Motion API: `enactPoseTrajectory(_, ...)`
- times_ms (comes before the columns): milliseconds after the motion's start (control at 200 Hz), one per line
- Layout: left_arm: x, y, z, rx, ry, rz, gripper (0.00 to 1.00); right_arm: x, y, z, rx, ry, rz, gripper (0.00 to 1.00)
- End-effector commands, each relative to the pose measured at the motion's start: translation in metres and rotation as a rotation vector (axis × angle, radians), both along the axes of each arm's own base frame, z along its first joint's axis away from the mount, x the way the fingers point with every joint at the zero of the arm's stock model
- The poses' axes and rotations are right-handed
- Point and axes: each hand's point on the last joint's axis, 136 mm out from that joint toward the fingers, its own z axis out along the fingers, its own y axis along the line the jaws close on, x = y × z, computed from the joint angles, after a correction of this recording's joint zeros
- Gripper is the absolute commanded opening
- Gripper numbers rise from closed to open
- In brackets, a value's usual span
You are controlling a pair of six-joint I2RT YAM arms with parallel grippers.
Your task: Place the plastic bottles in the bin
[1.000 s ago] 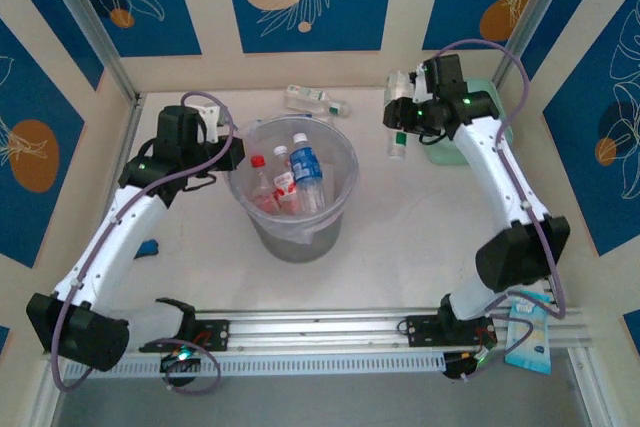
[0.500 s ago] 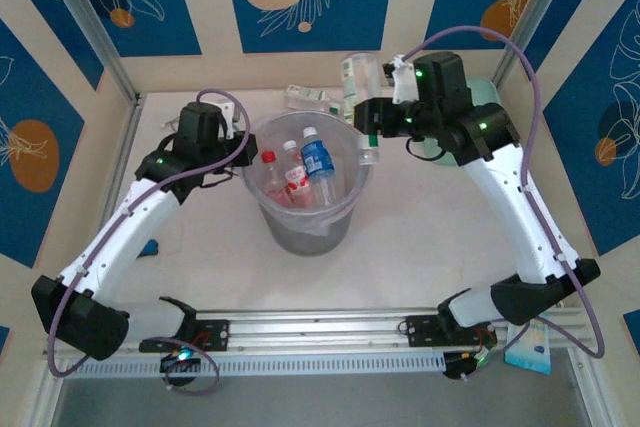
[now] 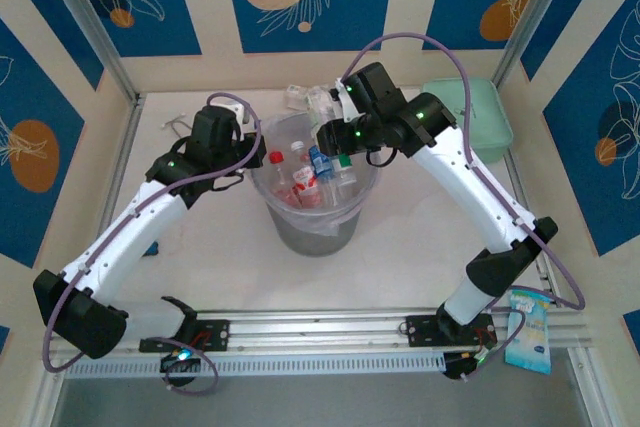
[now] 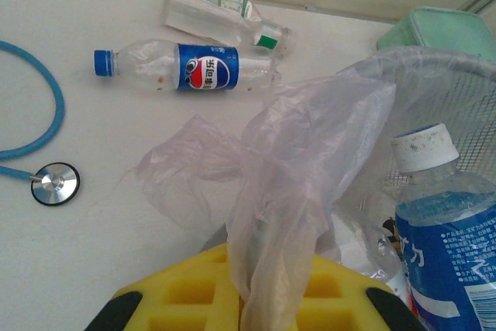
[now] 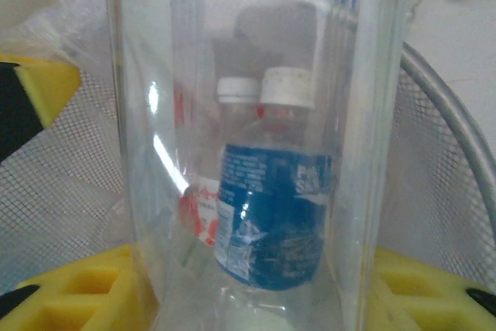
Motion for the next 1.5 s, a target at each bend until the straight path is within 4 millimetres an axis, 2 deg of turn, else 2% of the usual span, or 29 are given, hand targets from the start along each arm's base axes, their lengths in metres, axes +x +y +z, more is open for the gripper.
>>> enactPoseTrajectory(0, 0.002, 0.011, 0.006, 0.038, -0.046, 0.054, 0.00, -0.014, -0.016, 0.000, -0.027, 0.022, -0.039, 0.35)
enactPoseTrajectory(85, 0.003, 0.010, 0.008, 0.031, -0.053, 0.048, 0.00, -0.021, -0.018, -0.010, -0.044, 0.069, -0.036, 0.44)
enactPoseTrajectory(145, 0.002, 0.008, 0.009, 0.027, -0.056, 0.039, 0.00, -0.028, -0.017, -0.006, -0.033, 0.076, -0.027, 0.54)
enactPoseTrajectory(185, 0.002, 0.008, 0.010, 0.031, -0.061, 0.034, 0.00, -0.030, -0.019, 0.002, -0.026, 0.057, -0.029, 0.66)
enactPoseTrajectory(260, 0.002, 0.010, 0.011, 0.049, -0.069, 0.029, 0.00, -0.031, -0.025, 0.019, -0.015, 0.003, -0.033, 0.97)
enactPoseTrajectory(285, 0.002, 0.010, 0.012, 0.055, -0.070, 0.027, 0.00, -0.030, -0.027, 0.024, -0.013, -0.015, -0.037, 1.00)
enactPoseTrajectory(410, 0.002, 0.008, 0.016, 0.068, -0.080, 0.005, 0.00, -0.018, -0.032, 0.043, -0.009, -0.079, -0.033, 0.99)
enactPoseTrajectory(510, 0.001, 0.004, 0.019, 0.071, -0.085, -0.026, 0.00, -0.001, -0.031, 0.053, -0.029, -0.127, -0.028, 0.92)
enactPoseTrajectory(700, -0.002, -0.004, 0.022, 0.071, -0.087, -0.084, 0.00, 0.045, -0.042, 0.041, -0.107, -0.142, -0.073, 0.73)
enactPoseTrajectory(881, -0.003, -0.019, 0.016, 0.044, -0.063, -0.154, 0.00, 0.073, -0.029, 0.057, -0.054, -0.209, -0.036, 0.69)
enactPoseTrajectory(1006, -0.004, -0.034, 0.018, -0.003, -0.063, -0.208, 0.00, 0.091, -0.028, 0.052, -0.042, -0.194, -0.049, 0.70)
enactPoseTrajectory(1061, -0.003, -0.036, 0.017, -0.003, -0.058, -0.208, 0.00, 0.087, -0.024, 0.048, -0.030, -0.161, -0.039, 0.69)
enactPoseTrajectory(1201, 0.001, -0.037, 0.016, -0.025, -0.053, -0.183, 0.00, 0.067, -0.013, 0.027, -0.020, -0.104, 0.013, 0.54)
enactPoseTrajectory(1496, 0.008, -0.038, 0.018, -0.048, -0.055, -0.147, 0.00, 0.013, -0.003, -0.006, 0.040, 0.032, 0.069, 0.47)
